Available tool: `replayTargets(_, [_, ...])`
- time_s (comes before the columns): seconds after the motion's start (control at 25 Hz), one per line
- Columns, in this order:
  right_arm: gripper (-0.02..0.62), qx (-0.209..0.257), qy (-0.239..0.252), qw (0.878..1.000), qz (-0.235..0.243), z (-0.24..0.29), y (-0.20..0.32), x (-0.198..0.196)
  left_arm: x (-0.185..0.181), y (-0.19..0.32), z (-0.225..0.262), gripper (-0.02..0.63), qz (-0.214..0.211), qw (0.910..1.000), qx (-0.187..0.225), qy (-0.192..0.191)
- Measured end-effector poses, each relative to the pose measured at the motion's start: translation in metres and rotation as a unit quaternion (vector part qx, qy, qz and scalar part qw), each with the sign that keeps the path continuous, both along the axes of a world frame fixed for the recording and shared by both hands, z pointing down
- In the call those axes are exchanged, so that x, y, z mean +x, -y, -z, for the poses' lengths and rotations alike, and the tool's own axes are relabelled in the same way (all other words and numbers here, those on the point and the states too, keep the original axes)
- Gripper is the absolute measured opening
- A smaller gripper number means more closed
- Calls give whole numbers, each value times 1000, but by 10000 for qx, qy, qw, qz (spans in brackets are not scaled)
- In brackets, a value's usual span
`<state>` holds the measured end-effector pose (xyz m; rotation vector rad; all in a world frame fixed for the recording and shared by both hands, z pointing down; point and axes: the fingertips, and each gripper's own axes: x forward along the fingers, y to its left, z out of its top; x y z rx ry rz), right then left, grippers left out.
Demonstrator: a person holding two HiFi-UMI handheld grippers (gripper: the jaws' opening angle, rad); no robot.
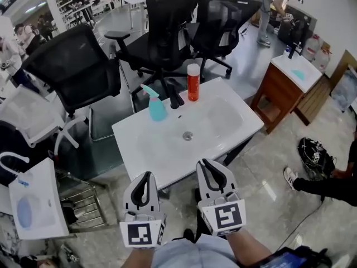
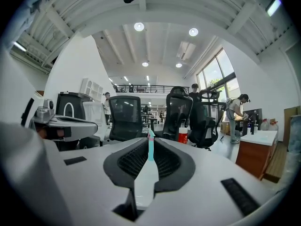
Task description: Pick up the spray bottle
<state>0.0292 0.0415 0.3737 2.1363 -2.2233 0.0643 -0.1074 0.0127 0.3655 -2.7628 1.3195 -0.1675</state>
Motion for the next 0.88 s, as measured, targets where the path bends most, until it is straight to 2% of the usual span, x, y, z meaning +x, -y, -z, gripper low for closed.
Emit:
replayTargets(0.32, [49,-105,84,9981,596,-4,86,40,47,73,0,15,472,9987,-96,163])
replayTargets(0.56, [49,-13,94,9929,1184,6,152,61,81,125,15,15,877,9960,28,190])
replayTargets(0.88, [50,233,56,9830,1823,24,204,65,84,157,39,17,1509,9878,310,211])
